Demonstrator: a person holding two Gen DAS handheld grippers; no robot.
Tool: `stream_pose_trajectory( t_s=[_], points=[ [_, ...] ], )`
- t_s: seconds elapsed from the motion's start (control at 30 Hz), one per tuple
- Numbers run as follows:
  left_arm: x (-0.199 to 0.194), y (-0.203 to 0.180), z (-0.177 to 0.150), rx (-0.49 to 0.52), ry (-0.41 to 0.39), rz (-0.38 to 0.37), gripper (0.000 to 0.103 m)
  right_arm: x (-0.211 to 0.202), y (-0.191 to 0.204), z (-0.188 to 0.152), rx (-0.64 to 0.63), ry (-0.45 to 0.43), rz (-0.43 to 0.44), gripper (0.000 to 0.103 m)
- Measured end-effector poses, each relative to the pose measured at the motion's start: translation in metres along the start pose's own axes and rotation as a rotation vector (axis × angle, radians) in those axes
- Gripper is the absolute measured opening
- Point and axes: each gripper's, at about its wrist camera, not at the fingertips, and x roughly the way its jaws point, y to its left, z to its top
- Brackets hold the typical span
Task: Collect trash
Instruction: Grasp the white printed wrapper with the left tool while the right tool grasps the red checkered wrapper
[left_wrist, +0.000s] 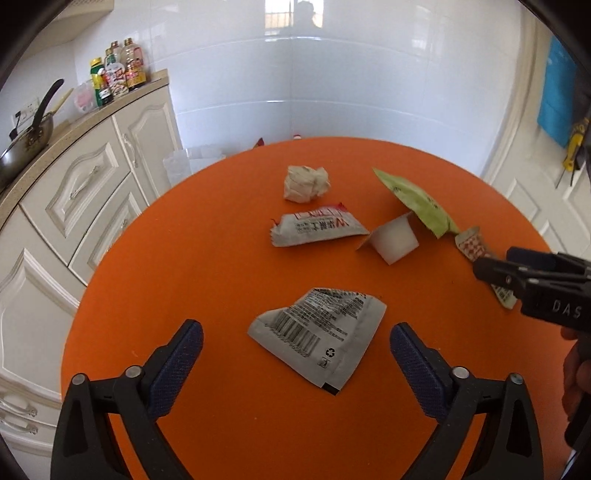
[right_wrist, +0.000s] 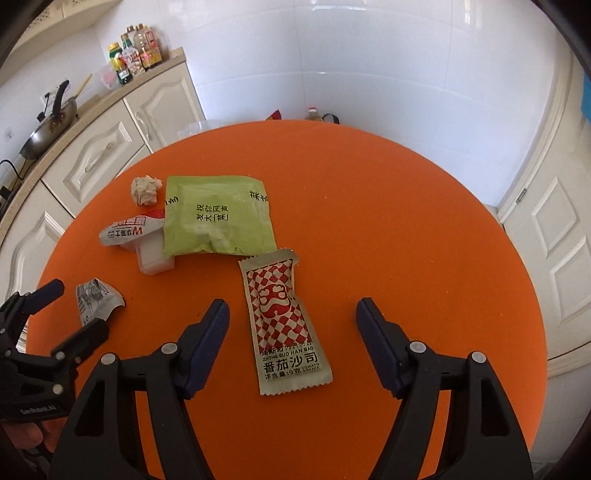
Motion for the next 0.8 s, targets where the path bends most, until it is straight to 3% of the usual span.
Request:
stream_pose_trajectory(
  t_s=[0.1, 0.23, 0.4, 0.5, 0.67, 0.8],
  points=[
    [0.014, -0.009, 0.010, 0.024, -0.001, -0.009, 0.085, 0.003, 0.004, -0.002, -0.023, 0.000, 0.004, 0.084],
    [0.031, -0.014, 0.027, 0.025, -0.006, -0.025, 0.078, 0.010, 0.020, -0.004, -0.082, 0.017, -0.059, 0.100],
    [0.044, -0.024, 0.042, 0.050, -0.021, -0.040, 0.059, 0.008, 0.018, -0.008, -0.071, -0.023, -0.073, 0.096],
    [0.052, -0.028, 0.048, 0.057, -0.023, -0.052, 0.048, 0.003, 0.016, -0.011, -0.073, -0.046, -0.070, 0.080],
    [0.070, -0.032, 0.064, 0.045, -0.023, -0.058, 0.040, -0.002, 0.020, -0.010, -0.084, -0.060, -0.050, 0.028],
    [0.075, -0.028, 0.065, 0.015, -0.017, -0.085, 0.038, -0.006, 0.021, -0.010, -0.067, -0.055, -0.008, 0.011]
  ],
)
